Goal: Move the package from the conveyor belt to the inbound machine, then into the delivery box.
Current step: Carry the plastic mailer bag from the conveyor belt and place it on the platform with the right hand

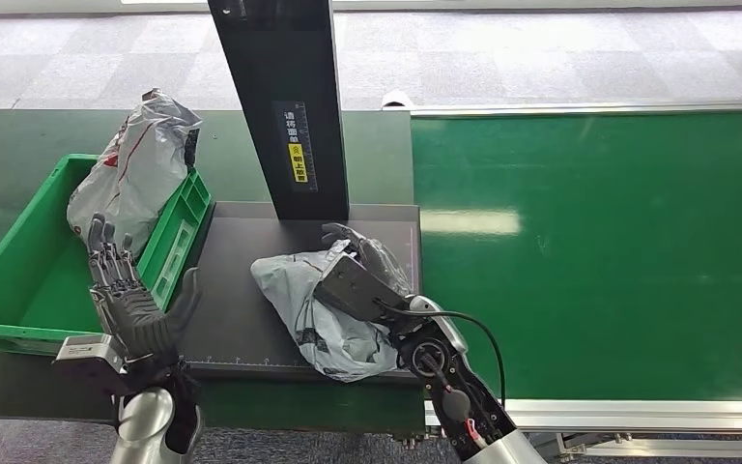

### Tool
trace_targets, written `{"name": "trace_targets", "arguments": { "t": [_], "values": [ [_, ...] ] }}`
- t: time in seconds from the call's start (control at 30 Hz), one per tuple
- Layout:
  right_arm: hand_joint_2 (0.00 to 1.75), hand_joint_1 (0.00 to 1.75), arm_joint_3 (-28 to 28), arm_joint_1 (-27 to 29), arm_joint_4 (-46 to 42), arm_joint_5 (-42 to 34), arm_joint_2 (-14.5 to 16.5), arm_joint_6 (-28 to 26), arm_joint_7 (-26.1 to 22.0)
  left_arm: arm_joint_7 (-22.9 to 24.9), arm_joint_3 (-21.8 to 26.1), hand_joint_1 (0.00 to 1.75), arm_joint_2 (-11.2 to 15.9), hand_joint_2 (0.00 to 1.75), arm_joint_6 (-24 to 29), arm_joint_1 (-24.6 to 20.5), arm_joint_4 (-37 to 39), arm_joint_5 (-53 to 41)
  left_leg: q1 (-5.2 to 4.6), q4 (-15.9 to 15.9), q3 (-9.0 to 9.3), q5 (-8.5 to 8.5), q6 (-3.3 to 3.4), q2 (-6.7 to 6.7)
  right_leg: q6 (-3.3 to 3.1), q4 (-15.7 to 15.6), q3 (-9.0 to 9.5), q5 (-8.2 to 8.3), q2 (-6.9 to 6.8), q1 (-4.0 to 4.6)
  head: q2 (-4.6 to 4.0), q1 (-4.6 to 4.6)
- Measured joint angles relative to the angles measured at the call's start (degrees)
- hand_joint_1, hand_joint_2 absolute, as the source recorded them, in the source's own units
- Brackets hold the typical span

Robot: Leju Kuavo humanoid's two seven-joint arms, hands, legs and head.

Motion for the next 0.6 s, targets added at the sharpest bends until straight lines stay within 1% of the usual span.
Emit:
{"name": "trace_targets", "arguments": {
  "t": [0.43, 0.5, 0.6],
  "values": [
    [0.00, 0.00, -0.08, -0.49, 1.17, 0.30, 0.32, -0.87, 0.25, 0.00, 0.71, 0.00, -0.42, 1.75, 0.03, 0.20, -0.06, -0.08, 0.00, 0.00, -0.01, 0.00, 0.00, 0.00, 0.00, -0.01, 0.00, 0.00, 0.00, -0.01, 0.00, 0.00],
    [0.00, 0.00, -0.29, -0.54, 1.18, 0.60, 0.43, -2.57, 0.37, 0.00, 0.84, 0.00, -0.49, 1.75, 0.09, 0.22, -0.07, -0.25, 0.00, 0.00, -0.01, 0.00, 0.00, 0.00, 0.00, 0.00, 0.00, 0.00, 0.00, -0.01, 0.00, 0.00],
    [0.00, 0.00, -1.38, -0.51, 0.86, 1.12, 0.60, -6.69, 0.64, 0.00, 1.11, 0.00, -0.61, 1.75, 0.03, 0.27, -0.08, -0.48, 0.00, 0.00, 0.00, 0.00, 0.00, 0.00, 0.00, 0.00, 0.00, 0.00, 0.00, -0.01, 0.00, 0.00]
  ]
}}
